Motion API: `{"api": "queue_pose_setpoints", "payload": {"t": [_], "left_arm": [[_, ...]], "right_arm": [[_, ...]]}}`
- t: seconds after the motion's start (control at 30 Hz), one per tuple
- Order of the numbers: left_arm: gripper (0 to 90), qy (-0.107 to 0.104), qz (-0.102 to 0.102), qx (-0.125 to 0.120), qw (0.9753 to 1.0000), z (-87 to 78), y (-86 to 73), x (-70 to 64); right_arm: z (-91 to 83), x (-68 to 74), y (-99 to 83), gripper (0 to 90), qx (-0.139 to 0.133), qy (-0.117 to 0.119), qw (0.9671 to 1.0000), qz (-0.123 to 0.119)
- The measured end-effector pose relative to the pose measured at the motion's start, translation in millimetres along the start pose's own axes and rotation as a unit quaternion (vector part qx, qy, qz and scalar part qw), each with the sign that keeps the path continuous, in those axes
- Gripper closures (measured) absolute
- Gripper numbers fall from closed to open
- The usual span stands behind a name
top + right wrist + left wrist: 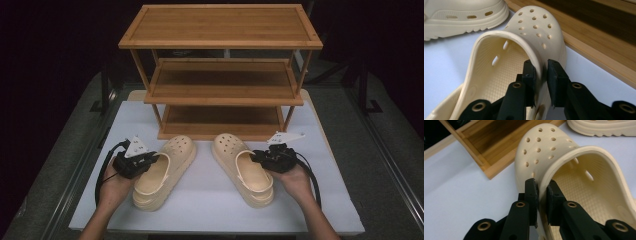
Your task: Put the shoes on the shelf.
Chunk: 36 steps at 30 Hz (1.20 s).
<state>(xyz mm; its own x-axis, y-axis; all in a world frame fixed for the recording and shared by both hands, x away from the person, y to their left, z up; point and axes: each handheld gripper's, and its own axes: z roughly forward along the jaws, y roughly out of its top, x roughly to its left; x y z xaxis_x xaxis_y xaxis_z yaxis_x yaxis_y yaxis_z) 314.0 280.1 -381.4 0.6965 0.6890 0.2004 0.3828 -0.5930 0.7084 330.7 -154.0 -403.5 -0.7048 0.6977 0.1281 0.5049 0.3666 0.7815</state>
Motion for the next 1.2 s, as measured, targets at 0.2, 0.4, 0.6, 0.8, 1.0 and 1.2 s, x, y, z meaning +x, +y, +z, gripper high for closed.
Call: {"api": "queue_pose_setpoints", "payload": {"t": [0.2, 0.4, 0.6, 0.8, 1.0, 1.2], "left_arm": [[83.6, -0.010, -0.012, -0.012, 0.9998, 0.4, 7.8, 3.9], [83.5, -0.004, -0.009, -0.012, 0.9999, 5.3, 16.6, -0.5], [83.5, 0.001, -0.012, -0.018, 0.9998, 6.2, 25.6, -0.9], [83.4, 0.000, -0.014, -0.030, 0.9995, 11.7, 39.5, 0.9], [83.3, 0.000, -0.014, -0.042, 0.9990, 22.7, 56.5, 2.2], [83.3, 0.000, -0.018, -0.044, 0.9989, 39.7, 71.0, 3.7]], "right_arm": [[-5.6, -1.2, -0.3, 81.9, -0.004, -0.025, 0.9997, -0.001], [-12.4, -4.5, -0.9, 84.1, -0.012, -0.043, 0.9990, 0.001], [-20.7, -4.1, 0.1, 84.0, -0.024, -0.068, 0.9974, -0.006], [-25.9, -11.9, 0.7, 83.9, -0.031, -0.090, 0.9955, -0.004], [-29.9, -21.9, 3.9, 83.8, -0.043, -0.108, 0.9932, 0.005], [-26.1, -32.6, 12.6, 83.8, -0.055, -0.122, 0.9910, 0.013]]}}
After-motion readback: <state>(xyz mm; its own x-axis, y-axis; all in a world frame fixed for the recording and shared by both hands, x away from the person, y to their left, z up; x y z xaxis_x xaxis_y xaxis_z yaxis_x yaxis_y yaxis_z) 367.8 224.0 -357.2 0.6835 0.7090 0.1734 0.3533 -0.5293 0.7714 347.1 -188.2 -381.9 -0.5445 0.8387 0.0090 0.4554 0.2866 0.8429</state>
